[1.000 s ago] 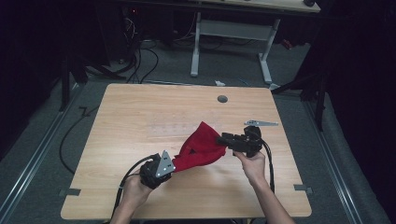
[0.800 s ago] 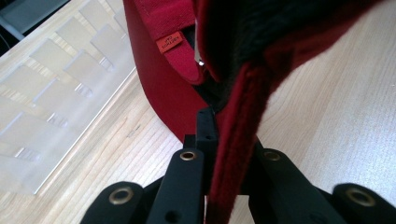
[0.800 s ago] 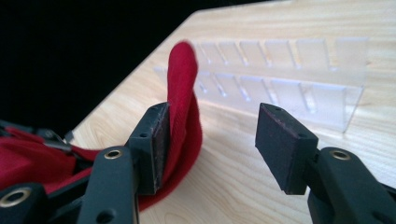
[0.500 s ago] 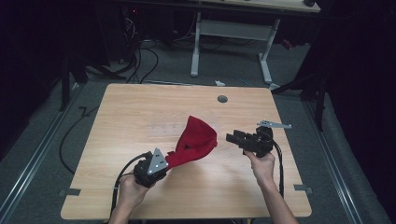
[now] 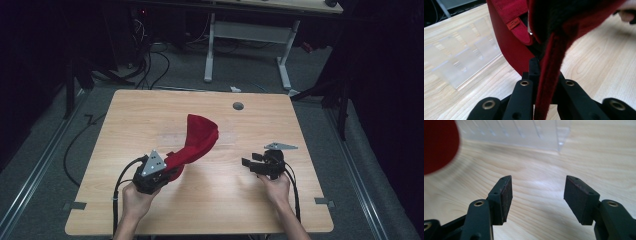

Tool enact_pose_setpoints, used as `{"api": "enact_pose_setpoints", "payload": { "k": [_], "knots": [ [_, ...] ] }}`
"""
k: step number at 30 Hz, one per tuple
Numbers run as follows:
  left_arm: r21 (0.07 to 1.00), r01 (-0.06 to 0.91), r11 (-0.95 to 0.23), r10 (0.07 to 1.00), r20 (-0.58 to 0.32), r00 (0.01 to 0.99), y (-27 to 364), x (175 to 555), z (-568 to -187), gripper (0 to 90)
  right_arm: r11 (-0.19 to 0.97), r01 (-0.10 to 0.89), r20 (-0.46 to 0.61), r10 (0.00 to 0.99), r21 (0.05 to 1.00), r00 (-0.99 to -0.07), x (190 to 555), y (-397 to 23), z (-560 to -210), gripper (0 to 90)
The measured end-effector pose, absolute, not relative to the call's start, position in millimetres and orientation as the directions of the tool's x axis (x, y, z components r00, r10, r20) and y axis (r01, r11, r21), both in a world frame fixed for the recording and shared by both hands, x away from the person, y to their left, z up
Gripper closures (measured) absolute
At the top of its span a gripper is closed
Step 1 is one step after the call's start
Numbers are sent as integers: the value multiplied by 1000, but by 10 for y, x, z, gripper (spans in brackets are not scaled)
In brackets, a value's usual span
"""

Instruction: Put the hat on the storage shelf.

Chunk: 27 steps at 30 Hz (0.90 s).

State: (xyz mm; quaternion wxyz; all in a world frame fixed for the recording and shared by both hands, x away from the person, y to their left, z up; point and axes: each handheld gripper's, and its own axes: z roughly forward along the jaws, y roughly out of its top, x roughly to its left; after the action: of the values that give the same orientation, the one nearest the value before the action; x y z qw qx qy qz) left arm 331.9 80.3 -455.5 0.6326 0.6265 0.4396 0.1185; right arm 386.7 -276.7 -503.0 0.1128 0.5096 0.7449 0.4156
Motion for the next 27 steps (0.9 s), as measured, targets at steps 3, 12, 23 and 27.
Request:
{"api": "enact_pose_setpoints", "payload": {
  "k": [3, 12, 23, 27],
  "knots": [
    [887, 403, 226, 697, -436, 570, 864, 3354, -4532, 854, 155, 676, 207, 882, 720, -422, 3865, -2776, -5146, 395],
    [871, 394, 294, 702, -477, 530, 964, 3436, -4504, 852, 195, 666, 110, 915, 720, -387, 3868, -2775, -5260, 382],
    [855, 391, 342, 697, -509, 505, 1036, 3524, -4438, 852, 215, 644, 58, 925, 734, -375, 3858, -2753, -5307, 384],
    [846, 387, 368, 689, -527, 498, 1068, 3576, -4389, 852, 273, 631, -15, 924, 726, -382, 3847, -2685, -5312, 369]
  ]
}}
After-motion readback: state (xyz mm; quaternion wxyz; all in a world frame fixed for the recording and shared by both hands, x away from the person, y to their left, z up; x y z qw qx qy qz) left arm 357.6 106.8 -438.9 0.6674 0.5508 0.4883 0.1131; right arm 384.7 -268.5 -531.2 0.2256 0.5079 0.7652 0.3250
